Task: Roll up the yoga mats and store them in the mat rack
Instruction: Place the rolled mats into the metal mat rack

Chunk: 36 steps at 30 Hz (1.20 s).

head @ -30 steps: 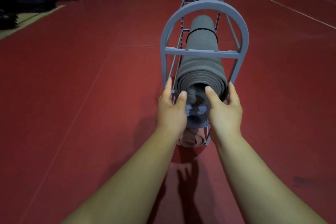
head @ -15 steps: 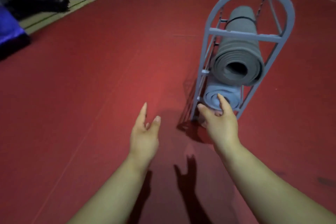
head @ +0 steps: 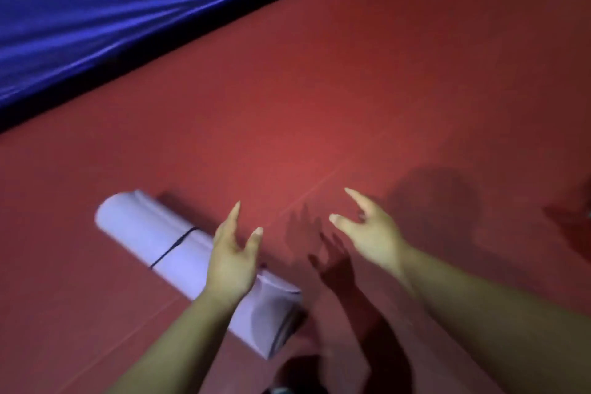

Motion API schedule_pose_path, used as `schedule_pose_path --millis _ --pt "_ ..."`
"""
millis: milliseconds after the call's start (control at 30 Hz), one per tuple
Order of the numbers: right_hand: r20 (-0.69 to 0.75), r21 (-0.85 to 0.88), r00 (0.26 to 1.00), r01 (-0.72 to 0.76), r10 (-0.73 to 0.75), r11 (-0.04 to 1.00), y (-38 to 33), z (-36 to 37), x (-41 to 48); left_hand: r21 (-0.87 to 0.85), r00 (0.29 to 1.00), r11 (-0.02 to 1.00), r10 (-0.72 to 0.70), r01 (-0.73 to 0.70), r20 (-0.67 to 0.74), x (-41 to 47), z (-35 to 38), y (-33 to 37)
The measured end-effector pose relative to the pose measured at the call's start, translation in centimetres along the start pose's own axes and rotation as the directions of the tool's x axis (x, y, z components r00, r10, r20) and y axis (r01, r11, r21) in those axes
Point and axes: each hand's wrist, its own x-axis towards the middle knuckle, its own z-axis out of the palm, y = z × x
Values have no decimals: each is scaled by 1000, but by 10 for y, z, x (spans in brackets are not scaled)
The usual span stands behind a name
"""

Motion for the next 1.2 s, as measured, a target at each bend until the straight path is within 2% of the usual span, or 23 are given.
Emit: schedule_pose_path --millis 67,200,300,367,433,567,733,833,900,1033,1133,1200 --pt "55 -13 998 -8 8 1000 -12 48 0 38 995 996 -74 76 -71 -7 -31 -32" --pt "245 -107 969 -4 30 994 -16 133 3 -8 930 937 -347 348 -121 -19 -58 -101" --pt "365 -191 927 -16 86 981 -3 177 11 -109 858 859 -509 501 -72 -26 -43 -140" --pt "418 -240 897 -42 143 970 10 195 15 -234 788 766 -616 599 -1 -30 -26 -159" --pt "462 -283 867 -58 189 957 23 205 16 -394 739 661 -670 638 72 -31 -10 -172" --pt "489 -289 840 -99 236 952 42 210 19 -564 765 607 -640 560 71 -28 13 -185" --pt "457 -69 852 -251 254 966 40 205 32 -646 784 594 -621 479 11 -25 18 -181" --pt "485 -53 848 -217 215 975 27 194 31 -634 751 591 -659 499 -24 -15 20 -163" --pt "514 -72 837 -177 188 982 12 178 34 -642 759 588 -650 492 -14 -7 24 -144" --pt "468 -140 873 -78 135 987 -20 110 39 -725 846 560 -530 401 58 12 42 -78" --pt "334 -108 935 -86 118 990 -31 25 28 -717 905 588 -399 375 147 17 69 6" --pt "233 -30 966 -106 110 994 -35 -44 14 -707 948 633 -251 314 196 15 94 68"
